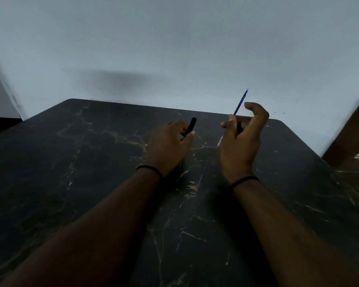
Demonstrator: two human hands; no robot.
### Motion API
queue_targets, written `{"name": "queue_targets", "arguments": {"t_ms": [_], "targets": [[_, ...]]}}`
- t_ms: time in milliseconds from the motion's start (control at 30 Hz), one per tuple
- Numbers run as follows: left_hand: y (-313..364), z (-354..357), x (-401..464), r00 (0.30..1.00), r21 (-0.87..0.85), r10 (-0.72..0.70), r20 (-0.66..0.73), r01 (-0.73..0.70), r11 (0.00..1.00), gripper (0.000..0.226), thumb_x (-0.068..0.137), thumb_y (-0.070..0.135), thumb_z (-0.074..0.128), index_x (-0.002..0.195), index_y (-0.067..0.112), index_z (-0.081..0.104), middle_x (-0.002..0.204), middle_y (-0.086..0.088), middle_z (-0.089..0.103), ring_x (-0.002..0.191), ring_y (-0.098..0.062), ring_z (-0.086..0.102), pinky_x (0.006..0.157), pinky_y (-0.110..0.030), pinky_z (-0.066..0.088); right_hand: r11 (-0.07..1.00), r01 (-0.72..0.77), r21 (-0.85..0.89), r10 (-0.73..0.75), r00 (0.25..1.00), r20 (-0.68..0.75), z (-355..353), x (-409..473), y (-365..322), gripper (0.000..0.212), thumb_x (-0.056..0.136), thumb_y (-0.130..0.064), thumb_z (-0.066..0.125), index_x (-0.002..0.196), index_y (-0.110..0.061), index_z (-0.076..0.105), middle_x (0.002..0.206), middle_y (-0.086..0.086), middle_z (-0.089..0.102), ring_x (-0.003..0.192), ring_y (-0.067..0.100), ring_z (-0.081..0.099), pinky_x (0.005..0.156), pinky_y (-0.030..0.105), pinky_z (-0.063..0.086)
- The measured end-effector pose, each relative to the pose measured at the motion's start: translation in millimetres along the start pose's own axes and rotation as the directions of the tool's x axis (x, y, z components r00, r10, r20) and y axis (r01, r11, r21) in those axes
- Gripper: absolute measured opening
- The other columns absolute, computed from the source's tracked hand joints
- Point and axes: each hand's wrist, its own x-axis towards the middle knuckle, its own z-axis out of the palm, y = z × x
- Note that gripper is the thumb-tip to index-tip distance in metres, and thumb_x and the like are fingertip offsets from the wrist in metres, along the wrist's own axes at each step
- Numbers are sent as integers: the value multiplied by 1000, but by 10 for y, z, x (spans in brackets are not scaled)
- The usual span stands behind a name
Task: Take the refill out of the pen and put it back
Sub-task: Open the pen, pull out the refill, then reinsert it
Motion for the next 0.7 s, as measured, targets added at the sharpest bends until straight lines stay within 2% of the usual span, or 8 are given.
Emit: {"name": "queue_targets", "arguments": {"t_ms": [100,167,233,300,400,467,567,700], "targets": [[24,8,-14,999,-24,18,28,-17,1000,18,89,40,65,90,23,68,82,7,66,70,-11,59,61,-26,47,997,-42,-61,41,999,-10,-75,78,110,27,100,-17,50,127,-24,49,80,-6,66,73,4,64,64,8,44],[31,11,-22,999,-36,29,39,-27,999,18,89,41,64,91,24,68,84,8,66,71,-7,59,61,-25,47,996,-82,-47,80,996,-26,-124,144,154,24,101,-14,46,121,-19,59,88,-8,68,82,1,64,71,6,45],[26,17,-22,998,-37,33,48,-31,999,16,90,42,64,91,26,67,81,12,62,67,1,54,58,-22,43,992,-112,-66,109,993,-42,-154,190,182,26,101,-11,45,119,-14,62,101,-6,68,93,0,63,83,12,46],[20,24,-18,999,-35,29,42,-27,999,17,89,43,63,89,26,67,79,13,61,65,2,53,58,-21,42,986,-125,-110,120,992,-45,-163,204,209,21,99,-16,49,113,-14,65,98,-9,66,87,-7,60,81,14,47],[9,30,-11,999,-37,17,39,-16,999,19,89,43,63,88,25,67,80,9,65,65,-5,56,60,-25,48,963,-89,-253,94,996,4,-183,211,254,13,98,-21,54,94,-13,64,87,-3,64,80,11,60,74,28,46],[9,30,-12,999,-29,20,43,-19,999,18,89,45,62,87,27,65,78,11,62,66,-2,55,59,-24,45,884,-39,-465,111,986,127,-208,236,299,14,96,-14,51,95,-12,65,96,3,67,89,22,62,75,26,42],[18,31,-16,999,-20,31,45,-30,999,16,89,45,62,88,29,65,80,12,62,68,-2,55,58,-22,41,668,29,-744,316,893,319,-254,275,347,22,95,-14,47,98,-14,69,106,10,69,95,31,64,78,33,47],[12,39,-14,998,-49,24,58,-21,999,16,89,43,64,91,27,66,88,7,69,76,-9,62,67,-30,54,493,217,-842,403,801,443,-326,206,334,23,97,-28,53,103,-10,67,110,15,67,100,35,62,83,35,48]]}}
